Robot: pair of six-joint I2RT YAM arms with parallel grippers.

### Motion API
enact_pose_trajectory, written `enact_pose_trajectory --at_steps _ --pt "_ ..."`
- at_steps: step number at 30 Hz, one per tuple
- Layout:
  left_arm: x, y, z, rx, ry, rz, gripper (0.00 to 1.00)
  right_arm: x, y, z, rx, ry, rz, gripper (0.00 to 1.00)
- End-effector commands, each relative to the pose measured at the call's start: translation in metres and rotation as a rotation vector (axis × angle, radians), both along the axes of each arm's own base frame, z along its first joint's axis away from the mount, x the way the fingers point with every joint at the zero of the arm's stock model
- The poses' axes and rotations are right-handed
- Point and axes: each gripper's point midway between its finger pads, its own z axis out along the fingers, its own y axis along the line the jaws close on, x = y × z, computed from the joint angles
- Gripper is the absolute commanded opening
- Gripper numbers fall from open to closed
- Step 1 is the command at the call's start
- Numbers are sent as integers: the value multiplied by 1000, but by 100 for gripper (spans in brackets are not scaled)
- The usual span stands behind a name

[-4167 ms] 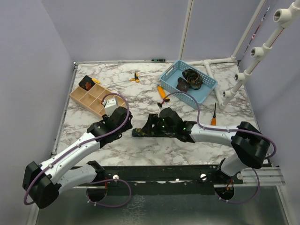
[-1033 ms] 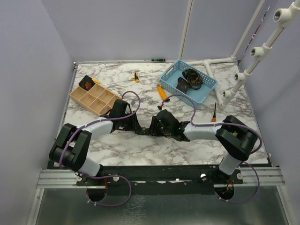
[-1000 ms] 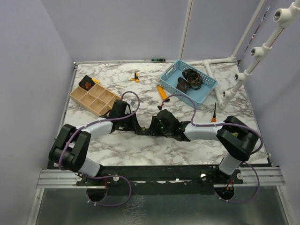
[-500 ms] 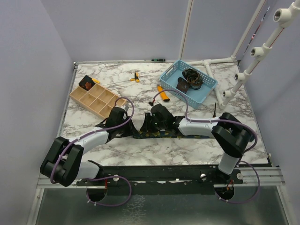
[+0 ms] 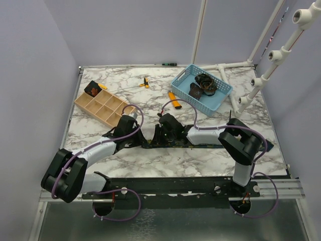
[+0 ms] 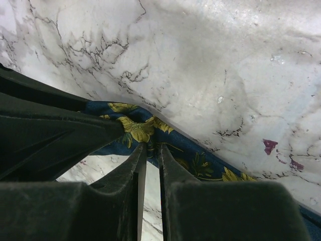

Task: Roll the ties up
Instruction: Roll the tie at the center of the board.

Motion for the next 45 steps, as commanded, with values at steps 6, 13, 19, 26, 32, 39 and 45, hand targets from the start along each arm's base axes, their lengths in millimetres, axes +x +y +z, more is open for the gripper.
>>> enact_pose_trajectory --at_steps 6,13,19,26,32,39,45 --pt "-3 8 23 162 -50 -40 20 -20 -9 -34 -78 80 31 10" --pt "-7 9 23 303 -38 -79 16 -33 -3 -45 -74 110 59 1" --pt "-9 8 28 418 -42 -93 4 -40 -1 -48 -33 124 59 0" --pt "-7 21 38 593 -61 -77 0 -27 -23 -25 -42 46 -62 26" --pt "-5 30 47 696 -83 -60 0 -18 -57 -5 -80 -40 -131 40" --pt "-7 31 45 780 -82 -74 0 -15 -98 -10 -126 -76 -260 30" --pt "-14 17 41 759 -77 -147 0 -8 -113 -13 -139 -97 -296 28"
